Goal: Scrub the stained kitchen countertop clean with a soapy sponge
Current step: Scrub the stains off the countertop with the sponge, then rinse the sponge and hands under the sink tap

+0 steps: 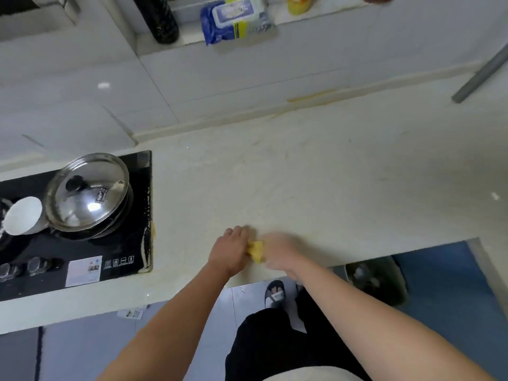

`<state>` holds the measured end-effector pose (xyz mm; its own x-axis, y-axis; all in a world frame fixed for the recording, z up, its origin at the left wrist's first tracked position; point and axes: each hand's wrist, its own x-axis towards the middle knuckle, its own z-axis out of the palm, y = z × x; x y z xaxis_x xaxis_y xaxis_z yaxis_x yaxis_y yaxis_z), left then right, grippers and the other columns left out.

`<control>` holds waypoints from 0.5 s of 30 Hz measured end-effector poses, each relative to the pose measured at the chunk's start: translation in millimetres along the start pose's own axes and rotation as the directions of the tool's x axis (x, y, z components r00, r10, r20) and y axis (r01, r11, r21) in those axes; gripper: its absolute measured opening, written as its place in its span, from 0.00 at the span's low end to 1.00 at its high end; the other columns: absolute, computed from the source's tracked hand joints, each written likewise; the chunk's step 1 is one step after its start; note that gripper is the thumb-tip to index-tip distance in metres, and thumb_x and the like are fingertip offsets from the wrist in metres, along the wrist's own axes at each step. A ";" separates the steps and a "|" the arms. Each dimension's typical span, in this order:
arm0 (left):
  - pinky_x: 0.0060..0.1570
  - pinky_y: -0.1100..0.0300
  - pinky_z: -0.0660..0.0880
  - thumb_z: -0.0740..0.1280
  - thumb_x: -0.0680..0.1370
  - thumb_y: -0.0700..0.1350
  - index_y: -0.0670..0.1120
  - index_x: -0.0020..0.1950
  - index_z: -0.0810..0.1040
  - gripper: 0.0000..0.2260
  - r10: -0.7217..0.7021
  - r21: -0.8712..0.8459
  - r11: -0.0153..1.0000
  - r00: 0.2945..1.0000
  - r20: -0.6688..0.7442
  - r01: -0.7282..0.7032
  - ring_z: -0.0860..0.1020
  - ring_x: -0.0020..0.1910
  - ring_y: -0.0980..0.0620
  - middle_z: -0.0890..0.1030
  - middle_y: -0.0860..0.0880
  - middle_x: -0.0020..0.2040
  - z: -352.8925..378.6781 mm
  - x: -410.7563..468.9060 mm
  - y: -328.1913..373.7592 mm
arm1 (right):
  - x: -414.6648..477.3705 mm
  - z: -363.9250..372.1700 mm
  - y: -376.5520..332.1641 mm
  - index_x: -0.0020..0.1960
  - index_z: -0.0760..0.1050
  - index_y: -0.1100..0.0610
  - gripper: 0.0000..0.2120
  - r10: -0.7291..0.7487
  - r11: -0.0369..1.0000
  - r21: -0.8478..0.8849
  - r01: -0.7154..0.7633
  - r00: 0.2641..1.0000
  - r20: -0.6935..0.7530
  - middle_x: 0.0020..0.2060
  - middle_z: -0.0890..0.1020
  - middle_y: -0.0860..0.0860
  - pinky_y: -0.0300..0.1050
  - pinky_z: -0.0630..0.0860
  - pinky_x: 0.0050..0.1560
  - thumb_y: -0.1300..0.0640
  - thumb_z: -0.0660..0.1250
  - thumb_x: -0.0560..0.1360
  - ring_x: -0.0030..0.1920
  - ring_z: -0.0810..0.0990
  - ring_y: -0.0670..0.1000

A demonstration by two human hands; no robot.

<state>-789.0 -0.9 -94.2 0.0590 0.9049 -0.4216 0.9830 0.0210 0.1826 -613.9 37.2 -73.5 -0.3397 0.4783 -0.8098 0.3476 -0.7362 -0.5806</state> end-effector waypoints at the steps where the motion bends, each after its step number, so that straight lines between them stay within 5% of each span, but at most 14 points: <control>1: 0.44 0.48 0.73 0.70 0.75 0.47 0.41 0.63 0.73 0.19 0.014 -0.062 0.998 1.000 0.000 -0.014 0.75 0.53 0.38 0.76 0.42 0.56 -0.7 4.6 7.3 | -2.3 -3.2 -0.1 0.70 0.70 0.51 0.24 -0.017 0.999 0.040 0.019 0.999 -0.037 0.63 0.74 0.51 0.48 0.78 0.54 0.65 0.64 0.76 0.57 0.77 0.51; 6: 0.39 0.53 0.68 0.66 0.79 0.45 0.45 0.57 0.71 0.09 0.028 -0.457 0.889 0.999 -0.016 -0.032 0.76 0.43 0.45 0.79 0.49 0.45 -33.0 30.1 66.2 | -30.4 -40.4 -15.7 0.66 0.74 0.52 0.21 -0.115 0.977 0.157 0.147 0.974 -0.197 0.46 0.79 0.48 0.42 0.75 0.42 0.67 0.64 0.76 0.44 0.78 0.47; 11: 0.43 0.53 0.77 0.65 0.78 0.42 0.44 0.56 0.72 0.07 0.078 -0.705 0.709 0.996 0.050 -0.020 0.80 0.43 0.50 0.81 0.50 0.44 -84.5 51.7 164.7 | -84.1 -114.7 -13.4 0.70 0.72 0.47 0.21 -0.202 0.920 0.224 0.322 0.878 -0.434 0.60 0.78 0.48 0.44 0.79 0.47 0.55 0.69 0.78 0.54 0.81 0.50; 15: 0.45 0.52 0.82 0.66 0.81 0.40 0.47 0.59 0.83 0.10 0.249 -0.889 0.455 0.954 0.170 0.040 0.84 0.48 0.49 0.86 0.47 0.51 -107.6 55.8 239.1 | -136.4 -174.7 8.1 0.66 0.76 0.47 0.17 -0.208 0.835 0.317 0.450 0.792 -0.574 0.59 0.80 0.49 0.46 0.79 0.48 0.52 0.71 0.78 0.55 0.82 0.52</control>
<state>-569.5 100.3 21.5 0.3303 0.7956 -0.5078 0.2951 0.4239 0.8563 -412.1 49.7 17.6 0.1605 0.8069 -0.5684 -0.1398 -0.5515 -0.8224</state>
